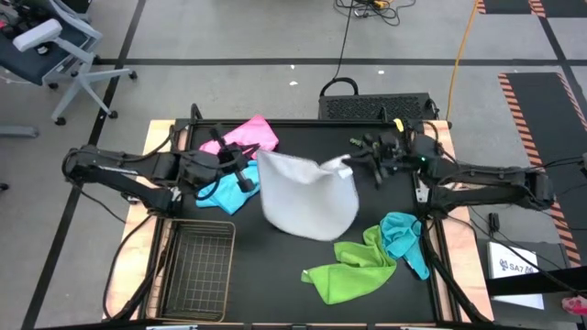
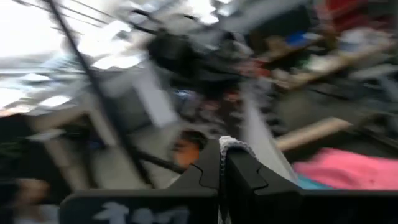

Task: Fold microfiber towels
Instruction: Fold the gray microfiber cloth

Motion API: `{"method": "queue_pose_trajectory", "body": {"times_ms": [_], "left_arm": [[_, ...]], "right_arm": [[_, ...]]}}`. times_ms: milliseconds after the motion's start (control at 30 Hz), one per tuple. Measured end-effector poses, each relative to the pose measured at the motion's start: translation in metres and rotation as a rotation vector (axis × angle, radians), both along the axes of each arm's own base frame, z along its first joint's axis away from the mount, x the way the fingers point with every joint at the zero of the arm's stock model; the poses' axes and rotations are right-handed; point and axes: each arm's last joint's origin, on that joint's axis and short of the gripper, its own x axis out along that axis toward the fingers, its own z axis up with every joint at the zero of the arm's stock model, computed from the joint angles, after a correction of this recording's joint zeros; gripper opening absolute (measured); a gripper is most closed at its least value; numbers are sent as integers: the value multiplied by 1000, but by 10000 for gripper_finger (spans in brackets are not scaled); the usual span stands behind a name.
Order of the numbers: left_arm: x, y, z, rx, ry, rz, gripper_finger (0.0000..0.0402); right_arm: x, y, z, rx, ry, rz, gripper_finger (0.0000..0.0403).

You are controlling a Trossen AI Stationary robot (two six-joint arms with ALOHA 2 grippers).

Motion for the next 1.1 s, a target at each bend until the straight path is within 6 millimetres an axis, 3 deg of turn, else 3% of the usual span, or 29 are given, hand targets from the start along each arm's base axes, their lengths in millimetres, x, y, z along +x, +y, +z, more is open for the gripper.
{"method": "queue_pose_trajectory", "body": {"times_ms": [300, 533, 733, 900, 1100], "left_arm": [[-3, 36, 10, 122, 9, 196, 0], [-6, 78, 22, 160, -71, 197, 0], [-14, 109, 24, 139, -103, 176, 0], [-15, 118, 27, 172, -122, 151, 0], [-15, 118, 23, 150, -95, 135, 0]], "right_arm": [[-14, -40, 27, -189, 26, -255, 0], [-31, -67, 29, -275, 56, -421, 0], [-41, -76, 37, -433, 0, -435, 0], [-44, -75, 46, -475, -81, -418, 0], [-42, -77, 30, -385, 57, -350, 0]]}}
